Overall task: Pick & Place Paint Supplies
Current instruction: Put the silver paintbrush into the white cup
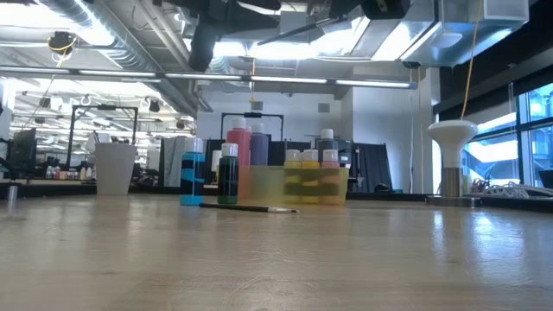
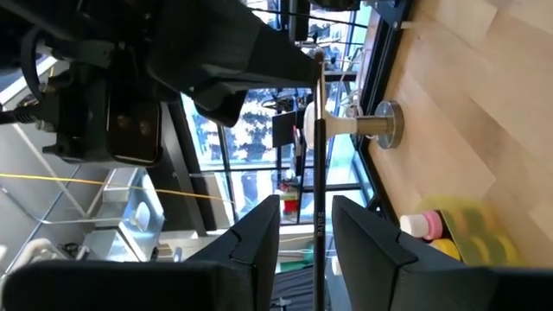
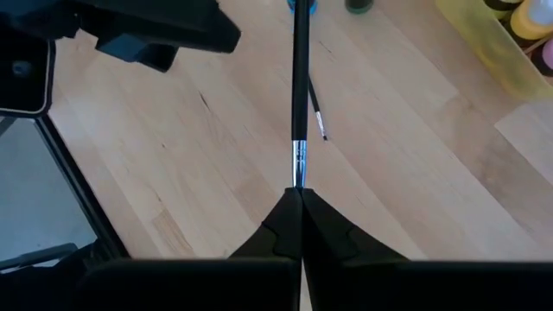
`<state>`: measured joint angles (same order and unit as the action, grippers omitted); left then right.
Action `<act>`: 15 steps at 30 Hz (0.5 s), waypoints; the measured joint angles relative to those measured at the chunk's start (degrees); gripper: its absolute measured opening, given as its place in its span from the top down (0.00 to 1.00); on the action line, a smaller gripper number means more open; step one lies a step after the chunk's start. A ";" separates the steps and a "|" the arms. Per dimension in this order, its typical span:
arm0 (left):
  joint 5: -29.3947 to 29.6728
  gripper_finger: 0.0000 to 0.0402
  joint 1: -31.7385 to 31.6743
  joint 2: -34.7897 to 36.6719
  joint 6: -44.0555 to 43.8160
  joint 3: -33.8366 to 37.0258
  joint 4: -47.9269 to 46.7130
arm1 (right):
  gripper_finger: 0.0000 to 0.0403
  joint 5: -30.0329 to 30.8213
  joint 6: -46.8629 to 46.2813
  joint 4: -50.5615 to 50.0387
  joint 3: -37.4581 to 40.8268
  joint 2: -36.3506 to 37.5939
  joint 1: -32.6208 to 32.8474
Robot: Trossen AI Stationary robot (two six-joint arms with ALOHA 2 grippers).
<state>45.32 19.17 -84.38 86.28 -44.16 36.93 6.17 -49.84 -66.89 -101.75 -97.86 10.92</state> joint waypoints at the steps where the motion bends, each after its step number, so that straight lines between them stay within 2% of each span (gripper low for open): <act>1: 0.00 0.74 -0.22 0.00 -0.02 0.00 0.08 | 1.00 -0.06 0.00 0.00 0.00 0.00 0.00; 15: -0.02 0.74 -2.29 0.00 -0.49 0.00 -0.35 | 1.00 -1.04 1.05 1.69 0.00 0.02 0.15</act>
<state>45.30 16.88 -84.38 85.79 -44.16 36.58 5.13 -48.79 -65.21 -101.75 -97.84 11.07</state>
